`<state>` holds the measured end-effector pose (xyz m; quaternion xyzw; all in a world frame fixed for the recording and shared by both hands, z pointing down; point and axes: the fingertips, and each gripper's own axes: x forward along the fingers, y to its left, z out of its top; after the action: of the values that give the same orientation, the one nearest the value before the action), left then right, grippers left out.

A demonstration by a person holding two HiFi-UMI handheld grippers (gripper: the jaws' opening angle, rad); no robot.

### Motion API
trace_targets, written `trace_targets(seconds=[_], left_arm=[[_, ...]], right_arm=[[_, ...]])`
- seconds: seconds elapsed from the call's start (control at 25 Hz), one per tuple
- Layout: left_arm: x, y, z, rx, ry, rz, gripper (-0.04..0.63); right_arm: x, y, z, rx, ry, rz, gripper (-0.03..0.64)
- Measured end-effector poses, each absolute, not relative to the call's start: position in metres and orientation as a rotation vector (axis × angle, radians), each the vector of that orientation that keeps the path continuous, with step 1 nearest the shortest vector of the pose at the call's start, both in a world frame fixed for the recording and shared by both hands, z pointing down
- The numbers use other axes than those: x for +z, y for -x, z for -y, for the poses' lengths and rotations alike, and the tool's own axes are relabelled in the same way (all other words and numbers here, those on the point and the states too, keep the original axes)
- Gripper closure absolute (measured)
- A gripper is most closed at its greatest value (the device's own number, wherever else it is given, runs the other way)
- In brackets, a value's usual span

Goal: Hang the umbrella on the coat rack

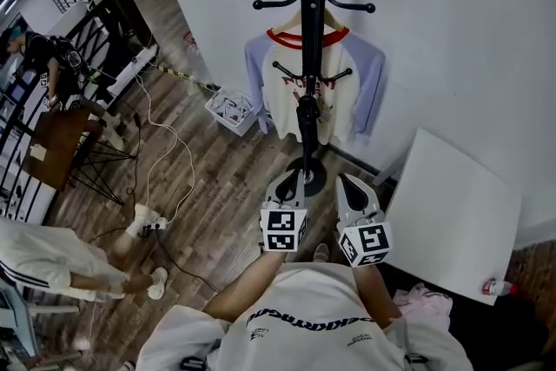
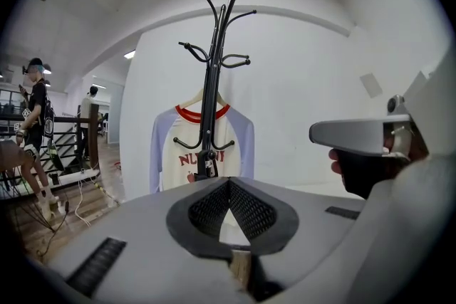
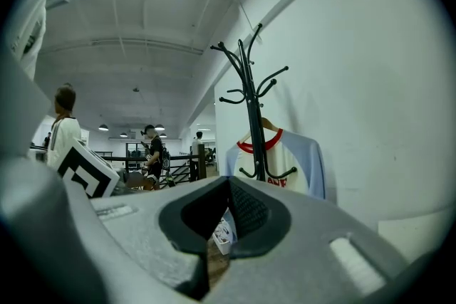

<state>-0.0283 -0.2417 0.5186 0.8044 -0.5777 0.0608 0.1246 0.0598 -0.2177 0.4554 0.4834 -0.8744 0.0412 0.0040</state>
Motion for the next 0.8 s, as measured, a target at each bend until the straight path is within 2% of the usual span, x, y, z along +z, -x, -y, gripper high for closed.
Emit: trace_targets(seconds=[0.8], left_arm=[[0.485, 0.029, 0.213, 0.060, -2.436, 1.685, 0.598]], right_arm=[[0.448, -0.044, 0.212, 0.072, -1.482, 2.750, 0.620]])
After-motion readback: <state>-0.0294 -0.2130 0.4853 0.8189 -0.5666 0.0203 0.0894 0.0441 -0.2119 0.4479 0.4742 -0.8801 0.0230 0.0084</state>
